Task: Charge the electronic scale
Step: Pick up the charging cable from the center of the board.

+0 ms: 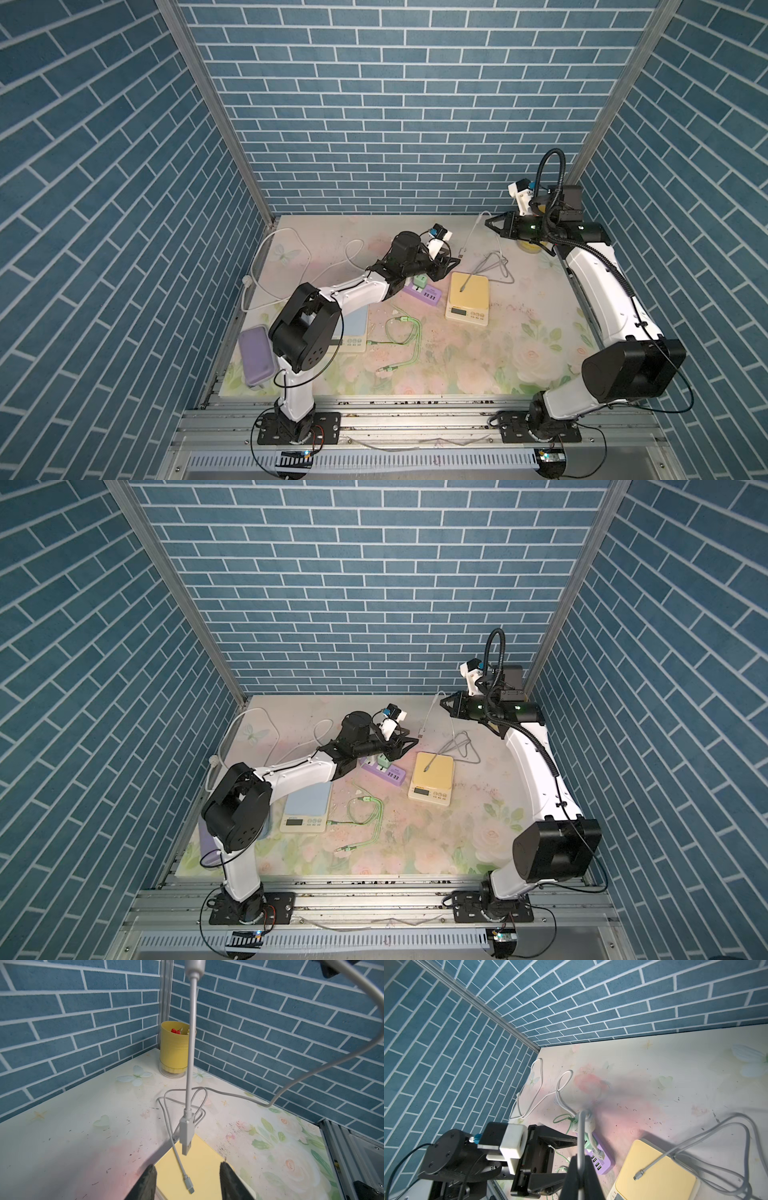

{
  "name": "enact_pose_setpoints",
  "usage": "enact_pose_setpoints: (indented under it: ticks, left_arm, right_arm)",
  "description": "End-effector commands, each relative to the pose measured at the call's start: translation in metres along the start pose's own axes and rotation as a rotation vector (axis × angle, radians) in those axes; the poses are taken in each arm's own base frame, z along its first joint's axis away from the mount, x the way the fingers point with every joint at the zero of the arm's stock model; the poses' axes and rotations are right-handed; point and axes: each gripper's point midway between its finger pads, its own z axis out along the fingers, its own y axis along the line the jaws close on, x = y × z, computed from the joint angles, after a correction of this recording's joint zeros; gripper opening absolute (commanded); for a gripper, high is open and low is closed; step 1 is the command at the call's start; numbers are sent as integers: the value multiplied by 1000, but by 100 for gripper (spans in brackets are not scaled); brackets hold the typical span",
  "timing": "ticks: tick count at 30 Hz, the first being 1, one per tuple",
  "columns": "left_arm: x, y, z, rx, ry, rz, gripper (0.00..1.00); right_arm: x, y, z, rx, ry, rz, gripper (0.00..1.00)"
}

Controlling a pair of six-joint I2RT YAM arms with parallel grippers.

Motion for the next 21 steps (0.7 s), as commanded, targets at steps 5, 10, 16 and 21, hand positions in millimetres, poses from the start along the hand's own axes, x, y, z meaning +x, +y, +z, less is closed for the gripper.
enact_pose_setpoints:
  ticks: [5,10,16,21]
  left_arm:
    - [-26,-7,15,81,-81,8,49]
    - [-28,-6,21,111,-86,-16,35]
    - [-21,-5,16,107,-75,-27,30]
    - [-18,-3,16,101,-77,-36,37]
  right_arm:
    - [-7,27,-16,-82,-38,-10,0]
    - [-4,28,-16,-87,-30,-5,0]
    - [-5,24,-18,-57,-42,4,0]
    - [-7,25,-19,-59,-49,11,0]
